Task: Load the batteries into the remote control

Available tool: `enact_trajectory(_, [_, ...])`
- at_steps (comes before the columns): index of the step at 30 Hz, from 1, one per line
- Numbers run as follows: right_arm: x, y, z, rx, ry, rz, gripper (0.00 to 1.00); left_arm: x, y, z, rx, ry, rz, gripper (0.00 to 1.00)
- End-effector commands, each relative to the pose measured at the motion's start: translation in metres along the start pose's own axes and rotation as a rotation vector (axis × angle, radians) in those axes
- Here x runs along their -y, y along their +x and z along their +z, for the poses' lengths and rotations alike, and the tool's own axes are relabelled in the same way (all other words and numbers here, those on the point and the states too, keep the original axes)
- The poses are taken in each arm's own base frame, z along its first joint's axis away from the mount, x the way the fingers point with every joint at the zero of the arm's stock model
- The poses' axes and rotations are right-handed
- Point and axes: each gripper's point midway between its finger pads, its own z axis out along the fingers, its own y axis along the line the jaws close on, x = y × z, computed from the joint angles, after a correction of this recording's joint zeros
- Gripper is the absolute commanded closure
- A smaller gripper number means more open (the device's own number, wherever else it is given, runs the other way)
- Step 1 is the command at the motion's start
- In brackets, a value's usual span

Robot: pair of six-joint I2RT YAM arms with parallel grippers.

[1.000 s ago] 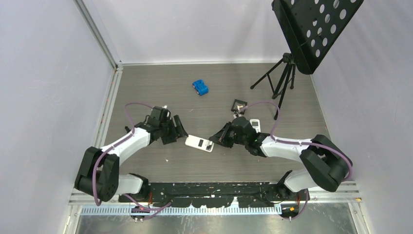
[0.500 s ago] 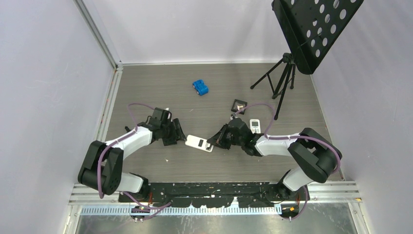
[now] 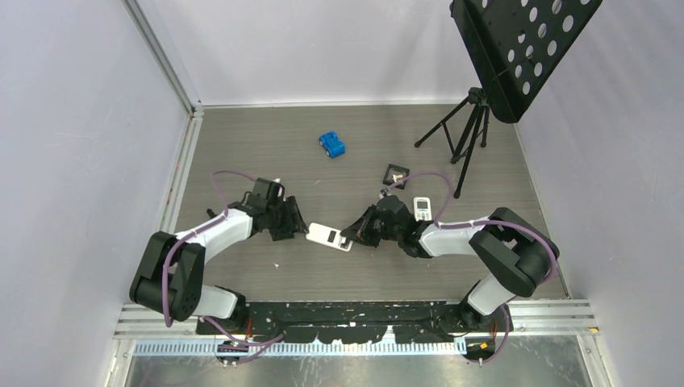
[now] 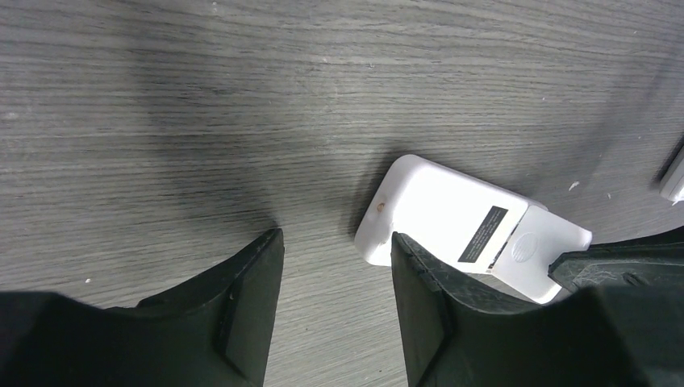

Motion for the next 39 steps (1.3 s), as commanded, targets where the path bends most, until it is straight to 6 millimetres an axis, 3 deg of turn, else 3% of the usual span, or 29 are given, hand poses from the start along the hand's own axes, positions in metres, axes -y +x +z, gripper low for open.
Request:
enact_trajectory(1, [-0.012,-0.001,0.006,0.0,-0.029,0.01,1.0,-0.001,0.0,0.003,-0.002,0.011,0.018,0.47])
enact_trajectory(6, [-0.008,0.001,0.004,-0.011,0.001,0.023,0.99,-0.001,-0.001,0.003,0.001,0.01,0.019,0.48])
enact_trajectory(12, [-0.002,0.002,0.0,-0.015,0.04,0.034,0.83,-0.002,-0.002,0.004,0.003,-0.001,0.02,0.48])
enact_trajectory(30, [-0.003,-0.003,-0.012,0.007,0.095,-0.016,0.61,-0.005,-0.008,0.003,0.01,-0.032,0.038,0.44])
enact_trajectory(36, [0.006,-0.005,-0.012,0.007,0.161,-0.032,0.61,-0.005,-0.008,0.002,0.009,-0.035,0.047,0.43])
enact_trajectory(39, [0.011,-0.004,-0.012,0.004,0.185,-0.032,0.66,-0.005,-0.007,0.002,0.004,-0.03,0.049,0.43])
